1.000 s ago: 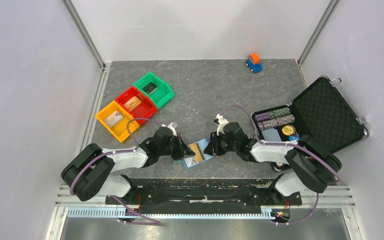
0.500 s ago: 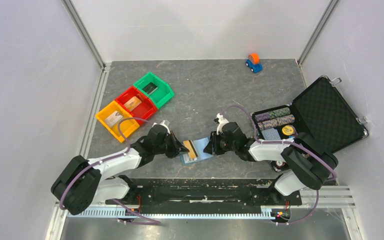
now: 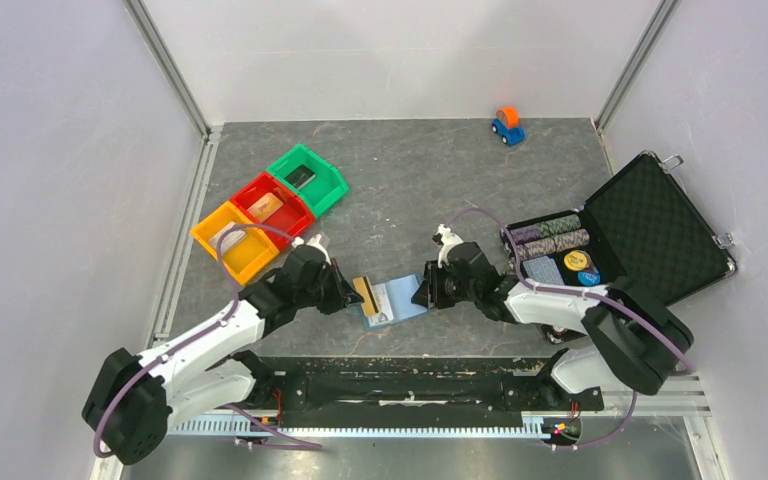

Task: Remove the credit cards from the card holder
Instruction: Remove the credit card from the card holder, then place the credit card in the storage box.

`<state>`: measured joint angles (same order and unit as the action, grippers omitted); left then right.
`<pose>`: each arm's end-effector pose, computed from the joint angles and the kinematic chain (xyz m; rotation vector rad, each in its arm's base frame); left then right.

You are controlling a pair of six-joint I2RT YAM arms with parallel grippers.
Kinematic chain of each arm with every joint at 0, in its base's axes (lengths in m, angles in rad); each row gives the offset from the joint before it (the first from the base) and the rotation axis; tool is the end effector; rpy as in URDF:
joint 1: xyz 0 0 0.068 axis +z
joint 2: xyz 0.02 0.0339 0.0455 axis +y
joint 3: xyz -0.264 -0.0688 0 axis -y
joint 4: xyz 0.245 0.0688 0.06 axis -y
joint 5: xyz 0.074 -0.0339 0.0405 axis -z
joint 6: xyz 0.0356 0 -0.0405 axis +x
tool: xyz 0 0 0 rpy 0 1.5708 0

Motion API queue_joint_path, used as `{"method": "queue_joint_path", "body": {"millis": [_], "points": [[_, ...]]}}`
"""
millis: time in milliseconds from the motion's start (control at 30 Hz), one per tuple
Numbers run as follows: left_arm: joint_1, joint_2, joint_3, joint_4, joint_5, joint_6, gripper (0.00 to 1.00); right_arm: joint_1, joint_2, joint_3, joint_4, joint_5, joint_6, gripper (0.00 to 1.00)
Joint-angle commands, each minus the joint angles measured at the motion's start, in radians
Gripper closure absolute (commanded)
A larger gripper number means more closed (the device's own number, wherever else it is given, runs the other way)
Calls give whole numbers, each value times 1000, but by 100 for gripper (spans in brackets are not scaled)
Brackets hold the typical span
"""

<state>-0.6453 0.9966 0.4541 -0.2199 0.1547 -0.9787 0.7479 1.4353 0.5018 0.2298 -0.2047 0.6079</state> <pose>0.1536 -0.1225 0.1847 -0.3381 2.5164 -0.9230 0.1867 0.1830 0.1434 -0.2859 2.4220 0.9021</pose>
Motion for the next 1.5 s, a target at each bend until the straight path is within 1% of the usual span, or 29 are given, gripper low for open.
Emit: {"method": "queue_joint_path", "body": {"millis": [0,67,133,233,300,400,533,667,800,967,1067,1267,1467], "points": [[0,-31,116,-113,-43,171,98,-5,-101,64,-72,6,-16,69],[-5,-35,144,-120,-40,221,98,-5,-132,94,-104,7,-18,63],[-24,-38,179,-136,-53,267,98,-5,-160,124,-128,12,-20,59],[-71,-35,253,-212,-148,334,98,-6,-190,163,-164,20,-14,57],[-98,-33,293,-247,-213,368,98,-6,-207,185,-199,56,19,56],[-135,-28,327,-263,-257,409,98,-6,-223,208,-228,91,64,54],[-197,-9,359,-277,-331,463,98,-6,-219,260,-300,94,93,52],[-245,26,370,-286,-424,506,98,-6,-229,297,-339,105,126,48],[-303,54,380,-286,-497,543,98,-7,-201,365,-373,102,141,45],[-371,57,381,-262,-548,570,98,-7,-141,405,-382,62,200,41],[-401,55,351,-220,-580,596,98,-6,-108,429,-382,37,240,39],[-453,83,344,-188,-627,643,98,-5,-52,488,-417,20,292,38],[-486,126,337,-150,-685,680,98,-6,-17,502,-421,-5,334,39]]}}
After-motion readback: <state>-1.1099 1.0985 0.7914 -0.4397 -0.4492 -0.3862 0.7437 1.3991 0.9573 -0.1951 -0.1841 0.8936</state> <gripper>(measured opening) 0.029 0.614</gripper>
